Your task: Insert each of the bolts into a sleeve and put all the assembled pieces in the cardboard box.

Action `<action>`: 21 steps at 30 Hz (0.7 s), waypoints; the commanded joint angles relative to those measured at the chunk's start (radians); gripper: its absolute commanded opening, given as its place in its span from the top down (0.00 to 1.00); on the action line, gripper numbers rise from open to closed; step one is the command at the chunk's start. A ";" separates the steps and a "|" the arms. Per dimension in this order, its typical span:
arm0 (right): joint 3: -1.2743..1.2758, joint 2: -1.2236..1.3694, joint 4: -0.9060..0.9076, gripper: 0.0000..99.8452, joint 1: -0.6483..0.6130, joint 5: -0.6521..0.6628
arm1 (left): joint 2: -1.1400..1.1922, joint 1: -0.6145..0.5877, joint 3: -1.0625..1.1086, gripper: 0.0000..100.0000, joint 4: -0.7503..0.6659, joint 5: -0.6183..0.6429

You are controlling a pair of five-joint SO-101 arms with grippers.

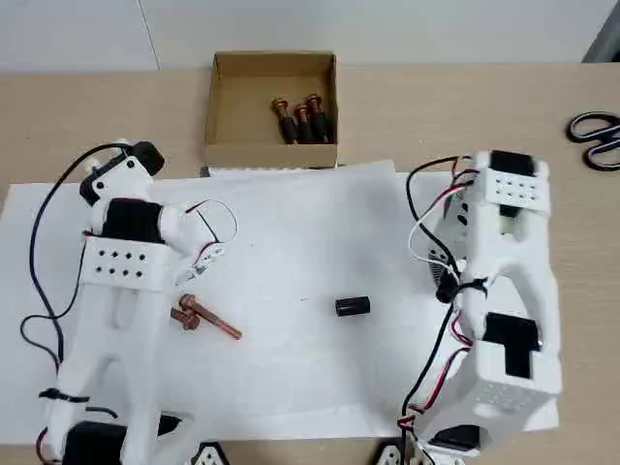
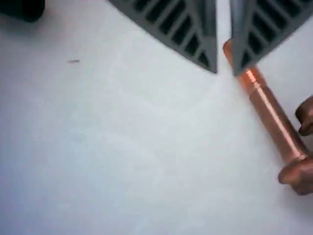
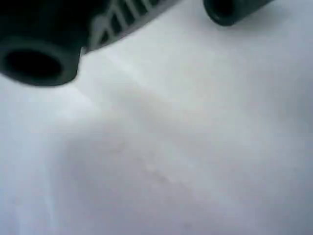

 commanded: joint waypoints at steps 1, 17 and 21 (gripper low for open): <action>0.014 -0.076 0.002 1.00 0.039 0.014 | 0.014 -0.002 -0.041 0.99 0.005 0.018; 0.057 -0.087 0.002 1.00 0.108 0.052 | 0.015 -0.146 0.311 0.99 -0.232 -0.048; 0.057 -0.087 0.001 1.00 0.107 0.052 | 0.015 -0.146 0.332 0.99 -0.236 -0.048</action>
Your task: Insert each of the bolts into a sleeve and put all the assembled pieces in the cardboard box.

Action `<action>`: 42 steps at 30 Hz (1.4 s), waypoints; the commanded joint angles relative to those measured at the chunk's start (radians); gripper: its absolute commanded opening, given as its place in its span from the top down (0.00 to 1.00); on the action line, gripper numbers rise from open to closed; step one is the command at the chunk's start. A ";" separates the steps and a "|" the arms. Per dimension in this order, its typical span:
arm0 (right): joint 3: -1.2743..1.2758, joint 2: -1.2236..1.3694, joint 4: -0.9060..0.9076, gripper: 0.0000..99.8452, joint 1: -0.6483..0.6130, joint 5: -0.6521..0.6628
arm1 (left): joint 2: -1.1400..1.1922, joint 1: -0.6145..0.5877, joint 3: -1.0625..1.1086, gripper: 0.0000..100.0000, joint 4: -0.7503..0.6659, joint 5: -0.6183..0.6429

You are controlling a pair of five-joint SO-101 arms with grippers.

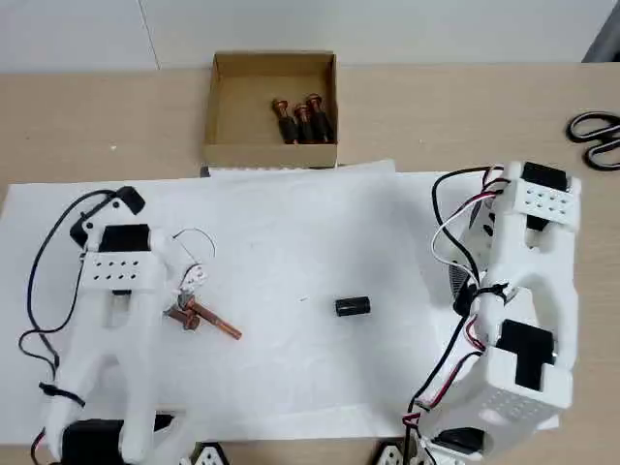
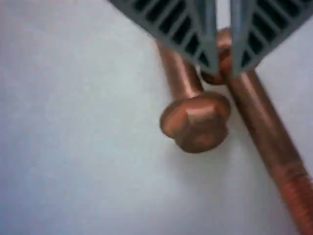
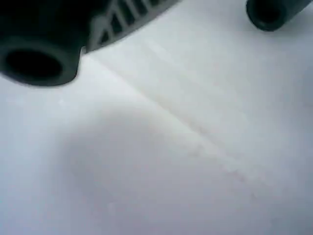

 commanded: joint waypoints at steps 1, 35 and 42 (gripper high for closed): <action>-0.005 -0.059 0.001 1.00 0.004 0.008 | 0.000 -0.003 0.002 0.99 -0.018 -0.009; -0.005 -0.059 0.002 1.00 0.008 0.006 | 0.000 0.107 0.111 0.88 -0.112 -0.032; -0.005 -0.059 0.002 1.00 0.008 0.006 | 0.002 0.107 0.147 0.88 -0.176 -0.032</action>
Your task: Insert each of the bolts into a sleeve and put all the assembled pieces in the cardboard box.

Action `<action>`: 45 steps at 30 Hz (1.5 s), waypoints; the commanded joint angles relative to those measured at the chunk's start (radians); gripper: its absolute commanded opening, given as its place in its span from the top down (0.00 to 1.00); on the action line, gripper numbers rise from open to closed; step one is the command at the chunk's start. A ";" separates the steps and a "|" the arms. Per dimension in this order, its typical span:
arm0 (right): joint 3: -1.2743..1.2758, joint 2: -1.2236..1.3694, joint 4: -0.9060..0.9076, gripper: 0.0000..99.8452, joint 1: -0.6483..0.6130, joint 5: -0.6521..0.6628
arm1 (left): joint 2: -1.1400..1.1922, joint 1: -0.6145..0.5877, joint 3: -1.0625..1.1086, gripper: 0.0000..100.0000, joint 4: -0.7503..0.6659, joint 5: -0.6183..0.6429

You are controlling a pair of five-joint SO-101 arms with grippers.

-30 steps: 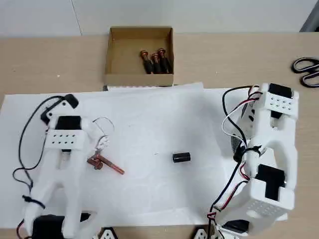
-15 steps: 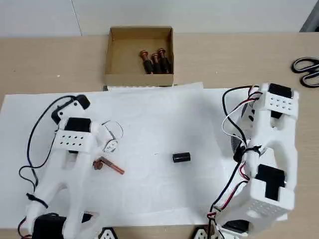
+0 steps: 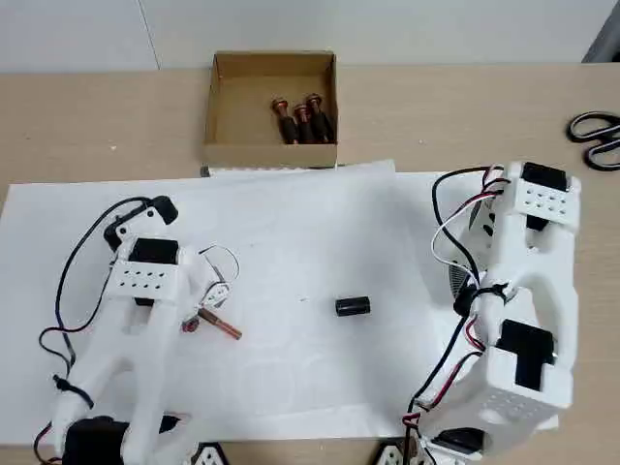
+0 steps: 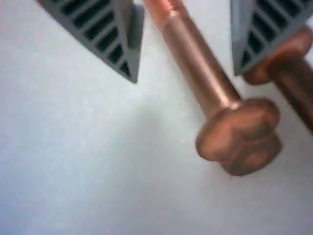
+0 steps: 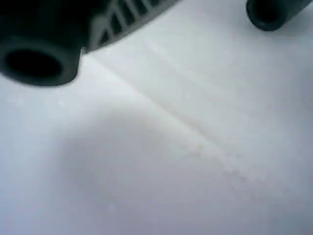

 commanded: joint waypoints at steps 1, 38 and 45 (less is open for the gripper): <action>-0.005 -0.059 0.002 1.00 0.008 0.008 | 0.002 -0.003 0.021 0.88 -0.060 -0.005; -0.040 -0.552 0.007 1.00 -0.283 0.009 | -0.009 -0.075 -0.509 0.99 0.212 -0.114; 0.052 -0.760 0.012 1.00 -0.460 0.012 | -0.015 0.069 -0.905 0.99 0.451 -0.178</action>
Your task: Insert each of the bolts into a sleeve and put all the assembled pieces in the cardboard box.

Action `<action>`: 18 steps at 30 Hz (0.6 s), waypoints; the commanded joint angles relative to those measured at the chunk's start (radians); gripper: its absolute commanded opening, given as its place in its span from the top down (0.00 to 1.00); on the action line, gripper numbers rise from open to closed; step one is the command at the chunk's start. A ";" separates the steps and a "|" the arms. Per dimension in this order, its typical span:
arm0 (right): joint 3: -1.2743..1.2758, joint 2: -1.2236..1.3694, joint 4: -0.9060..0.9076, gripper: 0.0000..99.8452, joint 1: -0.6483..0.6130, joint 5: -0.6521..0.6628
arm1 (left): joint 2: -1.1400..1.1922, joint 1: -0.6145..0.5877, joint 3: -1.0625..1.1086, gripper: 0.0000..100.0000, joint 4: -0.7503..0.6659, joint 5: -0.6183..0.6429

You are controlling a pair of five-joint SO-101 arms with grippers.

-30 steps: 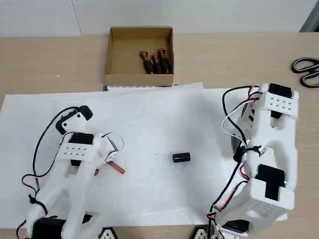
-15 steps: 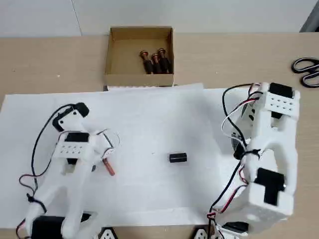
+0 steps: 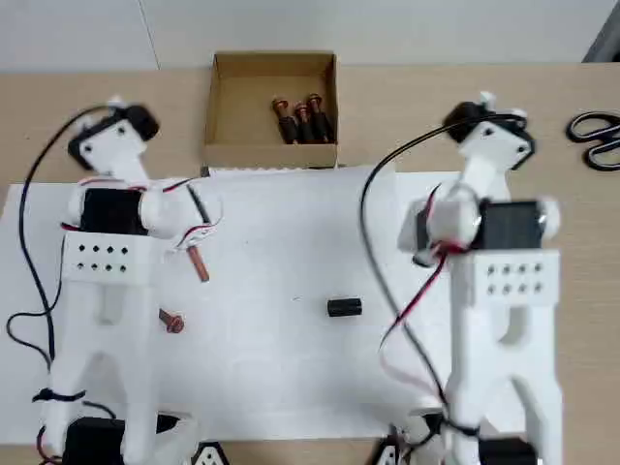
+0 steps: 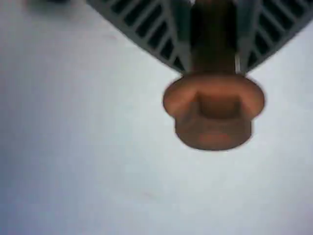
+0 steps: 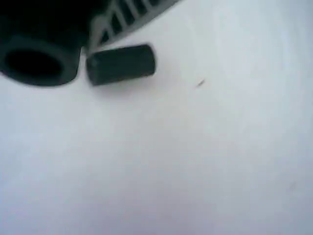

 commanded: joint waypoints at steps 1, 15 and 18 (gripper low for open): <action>0.038 -0.150 0.012 1.00 -0.081 0.011 | -0.034 0.066 -0.222 0.99 0.064 -0.057; 0.353 -0.618 0.002 1.00 -0.263 0.092 | -0.468 0.153 -0.041 0.99 0.003 -0.241; 0.402 -0.717 0.001 1.00 -0.302 0.094 | -0.617 0.146 0.130 0.99 -0.095 -0.301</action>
